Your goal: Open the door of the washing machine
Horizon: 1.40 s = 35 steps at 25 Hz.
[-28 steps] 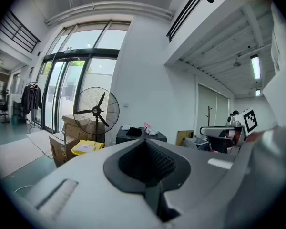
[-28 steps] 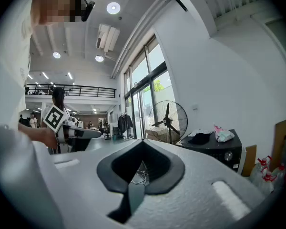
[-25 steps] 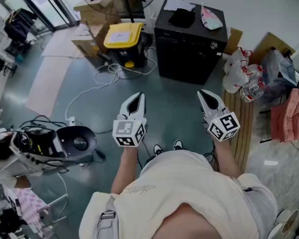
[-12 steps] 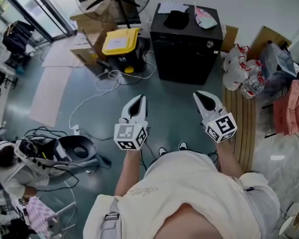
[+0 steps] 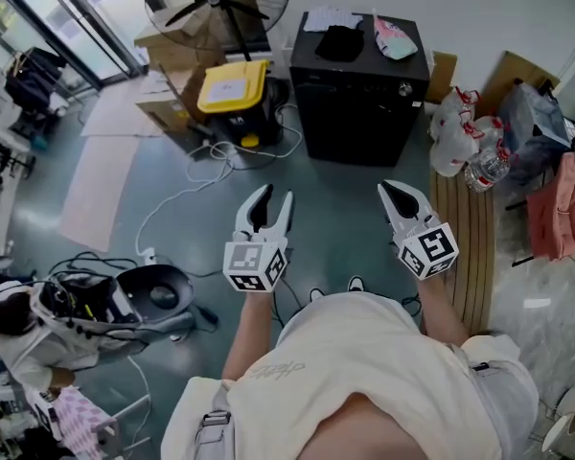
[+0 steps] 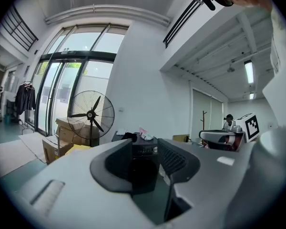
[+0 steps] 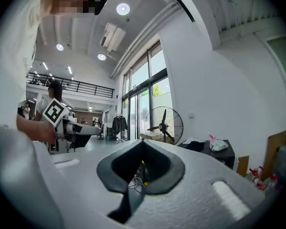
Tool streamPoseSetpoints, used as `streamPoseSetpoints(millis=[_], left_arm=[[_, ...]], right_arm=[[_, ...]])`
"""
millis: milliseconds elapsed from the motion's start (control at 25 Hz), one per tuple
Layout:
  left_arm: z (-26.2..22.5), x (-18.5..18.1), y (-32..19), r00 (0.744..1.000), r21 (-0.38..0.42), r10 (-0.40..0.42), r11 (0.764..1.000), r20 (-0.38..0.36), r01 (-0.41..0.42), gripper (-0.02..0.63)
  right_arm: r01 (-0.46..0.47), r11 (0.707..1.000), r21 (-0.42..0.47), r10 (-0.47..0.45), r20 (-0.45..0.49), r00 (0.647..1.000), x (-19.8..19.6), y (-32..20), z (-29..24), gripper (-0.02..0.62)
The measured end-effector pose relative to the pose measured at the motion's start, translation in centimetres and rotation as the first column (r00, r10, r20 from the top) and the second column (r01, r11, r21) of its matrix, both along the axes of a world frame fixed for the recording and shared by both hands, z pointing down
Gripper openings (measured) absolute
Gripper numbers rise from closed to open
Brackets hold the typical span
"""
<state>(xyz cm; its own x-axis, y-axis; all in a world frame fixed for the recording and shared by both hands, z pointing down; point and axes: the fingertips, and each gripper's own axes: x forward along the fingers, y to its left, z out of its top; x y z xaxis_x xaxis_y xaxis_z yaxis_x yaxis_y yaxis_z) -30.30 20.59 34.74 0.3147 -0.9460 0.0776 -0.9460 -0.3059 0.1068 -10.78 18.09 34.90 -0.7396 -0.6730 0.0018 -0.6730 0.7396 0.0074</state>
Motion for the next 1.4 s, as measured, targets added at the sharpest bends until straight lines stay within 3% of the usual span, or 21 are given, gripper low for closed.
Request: streamPoseSetpoints(millis=[240, 520, 760, 1120, 1400], left_arm=[[0.7, -2.1, -0.4, 1.000, -0.014, -0.018, 1.000, -0.002, 0.018, 0.206], [1.8, -3.6, -0.7, 1.000, -0.017, 0.029, 0.999, -0.001, -0.029, 0.207], [4.3, -4.0, -0.8, 0.998, -0.070, 0.046, 0.996, -0.043, -0.049, 0.204], [5.2, -5.7, -7.1, 0.999, -0.097, -0.003, 0.995, -0.033, -0.001, 0.199], [5.3, -5.7, -14.3, 1.000, -0.115, -0.001, 0.993, -0.007, 0.000, 0.195]], right_arm=[[-0.006, 1.000, -0.005, 0.006, 0.018, 1.000, -1.7, -0.4, 0.4, 0.002], [-0.072, 0.997, -0.012, 0.072, 0.057, 0.996, -3.4, -0.3, 1.1, 0.002], [-0.086, 0.996, -0.020, 0.087, 0.017, 0.996, -4.1, -1.1, 1.8, 0.002], [-0.046, 0.994, -0.098, 0.051, 0.051, 0.997, -5.5, -6.9, 4.0, 0.002], [0.013, 0.996, -0.084, -0.011, 0.023, 1.000, -6.7, -14.5, 5.2, 0.002]])
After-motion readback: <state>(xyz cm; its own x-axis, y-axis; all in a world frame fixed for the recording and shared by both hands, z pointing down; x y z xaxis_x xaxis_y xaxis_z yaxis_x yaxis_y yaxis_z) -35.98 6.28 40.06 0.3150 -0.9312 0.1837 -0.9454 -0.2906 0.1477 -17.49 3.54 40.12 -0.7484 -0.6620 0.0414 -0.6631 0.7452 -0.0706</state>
